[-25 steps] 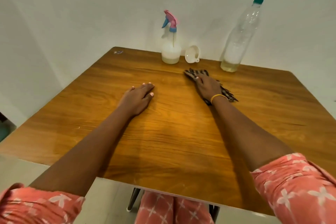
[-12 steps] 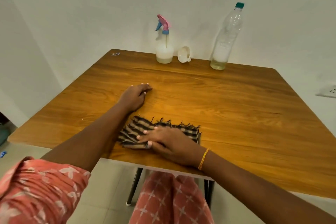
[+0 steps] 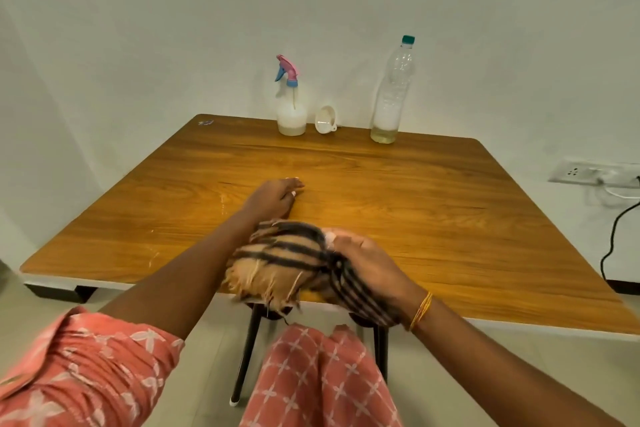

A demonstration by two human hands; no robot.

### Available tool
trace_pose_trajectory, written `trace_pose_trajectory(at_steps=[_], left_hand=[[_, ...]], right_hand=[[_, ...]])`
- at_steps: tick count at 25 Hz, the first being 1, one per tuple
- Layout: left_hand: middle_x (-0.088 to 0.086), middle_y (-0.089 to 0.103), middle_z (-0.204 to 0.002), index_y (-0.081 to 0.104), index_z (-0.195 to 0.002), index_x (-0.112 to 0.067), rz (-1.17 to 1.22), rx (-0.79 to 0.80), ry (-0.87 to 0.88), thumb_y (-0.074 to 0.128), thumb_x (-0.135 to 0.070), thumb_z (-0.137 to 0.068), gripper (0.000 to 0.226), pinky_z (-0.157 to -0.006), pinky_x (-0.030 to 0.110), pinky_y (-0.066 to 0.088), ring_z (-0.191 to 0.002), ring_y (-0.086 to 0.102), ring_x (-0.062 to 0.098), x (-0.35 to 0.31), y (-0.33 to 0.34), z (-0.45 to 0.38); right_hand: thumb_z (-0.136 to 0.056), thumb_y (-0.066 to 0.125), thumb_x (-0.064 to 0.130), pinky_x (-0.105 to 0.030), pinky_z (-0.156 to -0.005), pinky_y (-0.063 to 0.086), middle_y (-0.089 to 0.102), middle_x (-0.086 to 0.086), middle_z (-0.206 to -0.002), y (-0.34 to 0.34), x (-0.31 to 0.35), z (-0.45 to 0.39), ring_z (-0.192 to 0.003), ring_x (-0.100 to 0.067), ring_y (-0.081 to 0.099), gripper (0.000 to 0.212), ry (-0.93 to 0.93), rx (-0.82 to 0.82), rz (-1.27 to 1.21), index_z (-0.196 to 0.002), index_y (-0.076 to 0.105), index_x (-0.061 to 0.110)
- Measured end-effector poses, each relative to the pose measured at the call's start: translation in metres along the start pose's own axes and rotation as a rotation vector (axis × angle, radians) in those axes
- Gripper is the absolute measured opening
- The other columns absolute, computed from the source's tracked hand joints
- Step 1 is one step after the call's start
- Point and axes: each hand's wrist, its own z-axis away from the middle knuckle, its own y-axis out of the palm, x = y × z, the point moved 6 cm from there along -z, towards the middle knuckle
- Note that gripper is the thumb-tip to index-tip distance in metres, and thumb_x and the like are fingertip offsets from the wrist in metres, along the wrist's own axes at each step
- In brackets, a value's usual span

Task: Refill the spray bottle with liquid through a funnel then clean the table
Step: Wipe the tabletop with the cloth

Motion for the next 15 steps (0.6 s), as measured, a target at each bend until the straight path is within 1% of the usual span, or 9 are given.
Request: trace_pose_trajectory(at_steps=[2, 3, 4, 6, 8, 10, 12, 13, 15], left_hand=[[0.019, 0.062, -0.119, 0.063, -0.111, -0.006, 0.079, 0.020, -0.031, 0.048, -0.010, -0.095, 0.022, -0.094, 0.042, 0.044, -0.108, 0.058, 0.033, -0.009, 0.005, -0.007], [0.020, 0.064, -0.110, 0.065, -0.103, -0.006, 0.079, 0.001, -0.022, 0.049, -0.010, -0.094, 0.019, -0.089, 0.042, 0.045, -0.102, 0.060, 0.033, -0.015, 0.008, -0.011], [0.020, 0.064, -0.111, 0.064, -0.105, -0.006, 0.037, -0.027, 0.002, 0.048, -0.013, -0.095, 0.020, -0.086, 0.039, 0.044, -0.103, 0.059, 0.033, -0.022, 0.009, -0.015], [0.012, 0.058, -0.131, 0.057, -0.125, -0.011, -0.014, -0.055, 0.043, 0.044, -0.018, -0.097, 0.032, -0.094, 0.035, 0.040, -0.119, 0.053, 0.030, -0.032, 0.015, -0.027], [0.007, 0.047, -0.144, 0.050, -0.134, -0.016, -0.017, -0.033, 0.070, 0.042, -0.019, -0.098, 0.038, -0.105, 0.035, 0.035, -0.132, 0.043, 0.025, -0.038, 0.027, -0.045], [0.006, 0.039, -0.150, 0.048, -0.137, -0.016, -0.090, -0.016, 0.088, 0.041, -0.020, -0.098, 0.040, -0.112, 0.037, 0.028, -0.139, 0.034, 0.022, -0.040, 0.041, -0.066], [0.006, 0.031, -0.154, 0.043, -0.140, -0.016, -0.192, 0.011, 0.095, 0.039, -0.024, -0.099, 0.042, -0.117, 0.041, 0.022, -0.143, 0.026, 0.022, -0.041, 0.052, -0.087], [0.006, 0.029, -0.155, 0.040, -0.142, -0.017, -0.235, 0.019, 0.099, 0.038, -0.027, -0.099, 0.044, -0.117, 0.043, 0.020, -0.144, 0.023, 0.021, -0.041, 0.056, -0.098], [0.006, 0.027, -0.156, 0.037, -0.143, -0.017, -0.264, 0.022, 0.103, 0.037, -0.029, -0.099, 0.045, -0.118, 0.044, 0.019, -0.145, 0.022, 0.021, -0.037, 0.057, -0.111]], right_hand=[[-0.098, 0.043, 0.016, -0.012, -0.056, 0.050, 0.074, 0.010, -0.073, -0.041, 0.022, -0.003, -0.068, -0.002, 0.068, 0.023, 0.005, -0.185, 0.012, -0.094, 0.065, 0.020], [-0.098, 0.045, 0.022, -0.012, -0.052, 0.049, 0.073, 0.010, -0.071, -0.062, 0.035, -0.004, -0.065, -0.003, 0.068, 0.020, -0.013, -0.274, 0.048, -0.093, 0.065, 0.023], [-0.097, 0.046, 0.026, -0.013, -0.049, 0.050, 0.072, 0.009, -0.068, -0.084, 0.045, -0.008, -0.061, -0.005, 0.067, 0.018, -0.035, -0.362, 0.064, -0.093, 0.064, 0.024], [-0.097, 0.047, 0.032, -0.021, -0.051, 0.054, 0.071, 0.000, -0.074, -0.131, 0.062, -0.021, -0.061, -0.014, 0.067, 0.018, -0.098, -0.515, 0.070, -0.096, 0.064, 0.026], [-0.097, 0.046, 0.032, -0.027, -0.060, 0.054, 0.067, -0.005, -0.087, -0.179, 0.068, -0.041, -0.073, -0.017, 0.064, 0.020, -0.145, -0.638, 0.114, -0.095, 0.065, 0.026], [-0.099, 0.043, 0.027, -0.023, -0.061, 0.048, 0.062, -0.004, -0.082, -0.225, 0.065, -0.067, -0.073, -0.015, 0.057, 0.025, -0.161, -0.734, 0.182, -0.083, 0.062, 0.020], [-0.100, 0.039, 0.021, -0.017, -0.053, 0.042, 0.052, -0.002, -0.070, -0.266, 0.056, -0.095, -0.064, -0.013, 0.048, 0.032, -0.126, -0.796, 0.332, -0.071, 0.054, 0.016], [-0.100, 0.038, 0.021, -0.019, -0.054, 0.041, 0.052, -0.003, -0.071, -0.281, 0.050, -0.109, -0.065, -0.015, 0.048, 0.032, -0.090, -0.810, 0.441, -0.072, 0.053, 0.015], [-0.100, 0.039, 0.023, -0.028, -0.067, 0.042, 0.059, -0.009, -0.084, -0.293, 0.030, -0.138, -0.079, -0.023, 0.053, 0.028, 0.013, -0.757, 0.687, -0.083, 0.059, 0.015]])
